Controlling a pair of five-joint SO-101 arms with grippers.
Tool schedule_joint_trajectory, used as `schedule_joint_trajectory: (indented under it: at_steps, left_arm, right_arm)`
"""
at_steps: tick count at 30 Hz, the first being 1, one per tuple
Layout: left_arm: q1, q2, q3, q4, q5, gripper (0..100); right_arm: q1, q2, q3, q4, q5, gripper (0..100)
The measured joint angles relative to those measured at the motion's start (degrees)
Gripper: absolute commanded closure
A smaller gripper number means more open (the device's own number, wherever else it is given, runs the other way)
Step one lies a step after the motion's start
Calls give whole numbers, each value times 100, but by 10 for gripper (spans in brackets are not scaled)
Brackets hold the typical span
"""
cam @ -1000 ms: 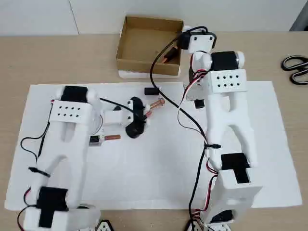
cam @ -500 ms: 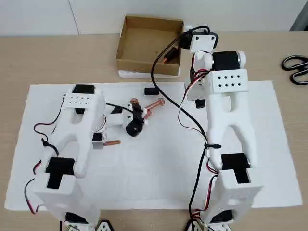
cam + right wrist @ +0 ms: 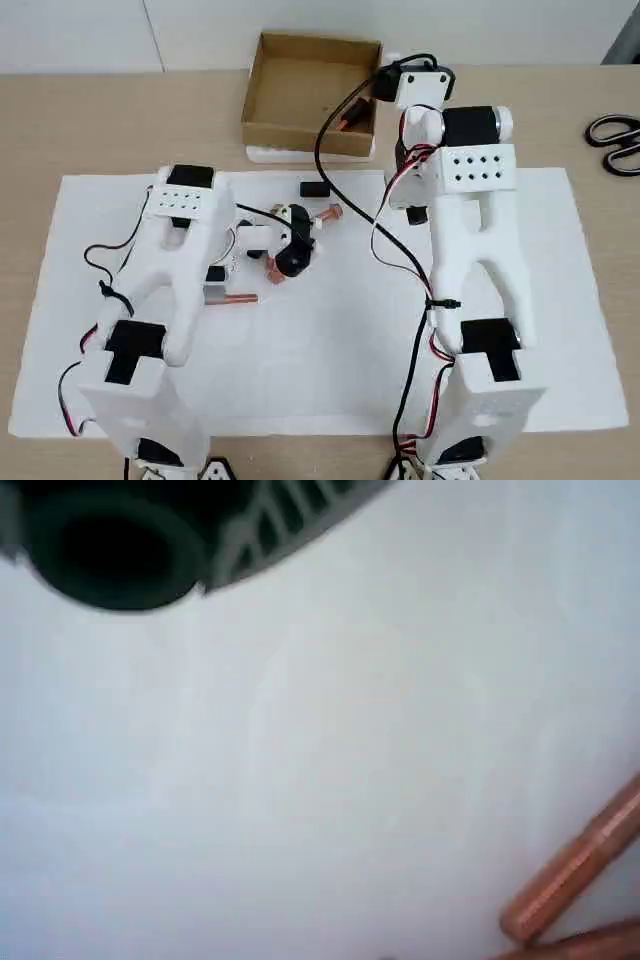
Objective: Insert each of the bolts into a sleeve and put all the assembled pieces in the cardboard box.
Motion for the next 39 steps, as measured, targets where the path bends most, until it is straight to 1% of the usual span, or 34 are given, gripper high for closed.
schedule_joint_trajectory:
  at_steps: [3,7,10,12,14,16,18,22,23,24,25,26,30,33,36,39]
  left_arm:
    - [0,0,-237,0,0,924]
    - [-26,0,-905,70,9,924]
    - [-220,0,-1477,97,308,924]
    - [-352,0,-1785,114,747,924]
    - [-404,0,-2092,237,1635,924]
    - [-457,26,-2444,440,2884,923]
    - [-492,35,-2593,633,4431,924]
    - [-580,18,-2646,677,7859,924]
    - [-642,-70,-2576,677,8598,924]
    - [-659,-255,-2400,677,9152,922]
    - [-659,-501,-2163,677,9503,921]
    - [-615,-800,-1881,677,9679,920]
    - [-79,-2119,-782,703,10004,920]
    - [105,-2963,-378,712,10514,900]
    - [123,-3376,-70,712,10945,880]
    - [123,-3464,440,686,11455,942]
  right_arm:
    - [0,0,0,0,0,995]
    - [0,0,0,0,0,995]
    - [0,0,0,0,0,995]
    - [0,0,0,0,0,995]
    - [0,0,0,0,0,995]
    - [0,0,0,0,0,995]
    - [0,0,0,-18,0,995]
    - [0,0,0,-79,0,995]
    - [0,0,0,-79,0,995]
    - [0,0,0,-79,0,995]
    - [0,0,0,-79,0,995]
    - [0,0,0,-88,0,995]
    - [79,0,0,-88,0,995]
    - [114,0,0,-105,0,995]
    - [97,0,0,-141,0,995]
    - [88,0,0,-167,0,995]
